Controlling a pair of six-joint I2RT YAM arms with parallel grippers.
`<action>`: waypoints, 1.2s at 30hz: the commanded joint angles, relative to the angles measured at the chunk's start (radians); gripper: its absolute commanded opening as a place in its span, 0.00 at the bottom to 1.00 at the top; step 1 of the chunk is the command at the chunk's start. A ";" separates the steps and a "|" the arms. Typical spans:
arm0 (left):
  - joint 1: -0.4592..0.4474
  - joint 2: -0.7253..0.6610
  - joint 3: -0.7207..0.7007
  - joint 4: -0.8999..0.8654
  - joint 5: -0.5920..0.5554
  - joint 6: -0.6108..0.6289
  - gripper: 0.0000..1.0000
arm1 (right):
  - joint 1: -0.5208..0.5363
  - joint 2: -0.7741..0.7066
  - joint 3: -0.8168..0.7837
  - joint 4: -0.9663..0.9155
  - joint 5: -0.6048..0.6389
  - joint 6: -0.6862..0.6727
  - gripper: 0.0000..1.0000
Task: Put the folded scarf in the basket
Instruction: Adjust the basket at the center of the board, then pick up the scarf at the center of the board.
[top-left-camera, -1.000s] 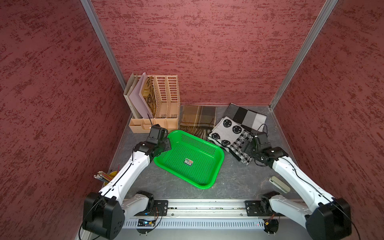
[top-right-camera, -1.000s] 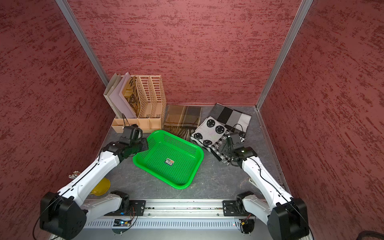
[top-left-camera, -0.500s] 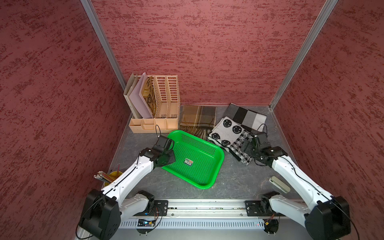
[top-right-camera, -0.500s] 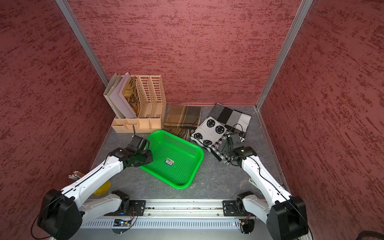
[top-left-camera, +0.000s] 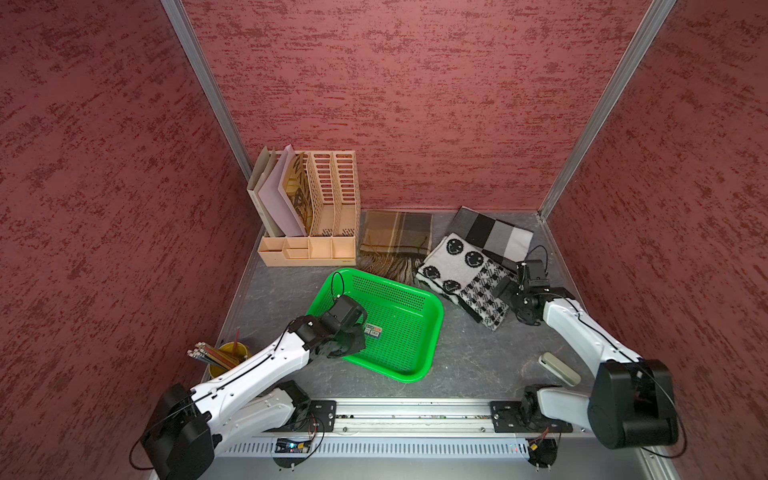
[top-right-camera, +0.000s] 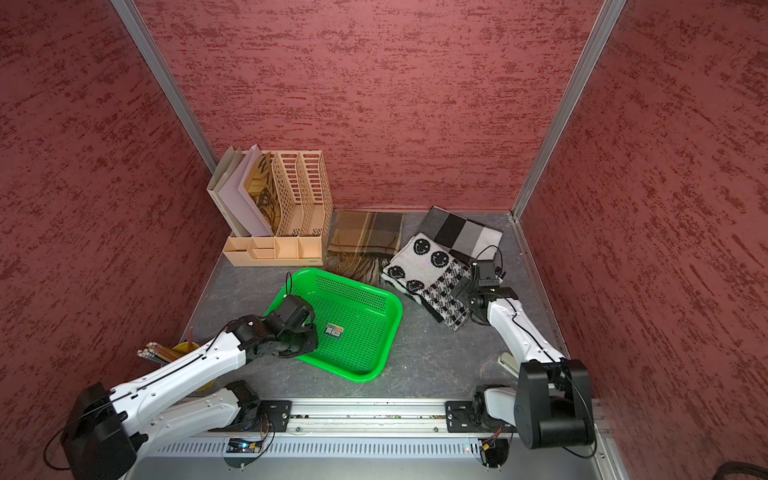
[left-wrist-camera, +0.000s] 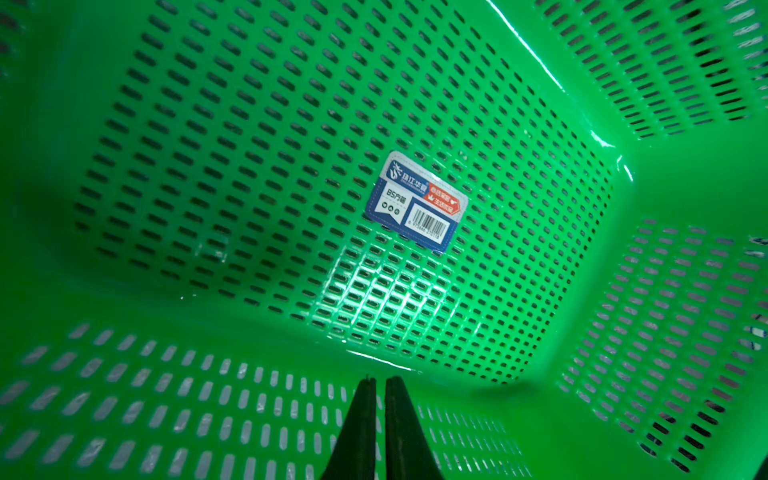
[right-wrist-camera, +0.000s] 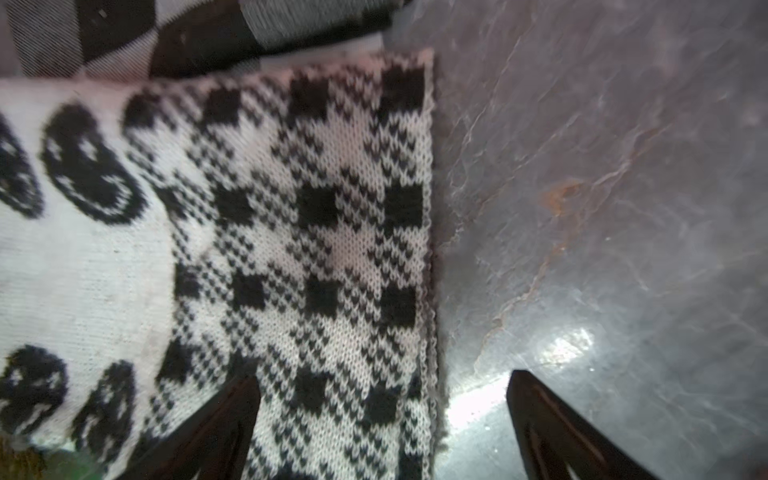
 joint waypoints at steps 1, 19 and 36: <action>-0.011 -0.035 0.078 -0.038 -0.045 -0.041 0.13 | -0.020 0.024 -0.036 0.070 -0.061 -0.024 0.98; 0.191 0.881 0.981 0.261 0.270 0.329 0.63 | -0.013 0.014 -0.032 0.040 -0.018 -0.031 0.91; 0.121 1.386 1.418 0.173 0.388 0.450 0.61 | -0.013 0.110 -0.030 0.109 -0.069 0.007 0.91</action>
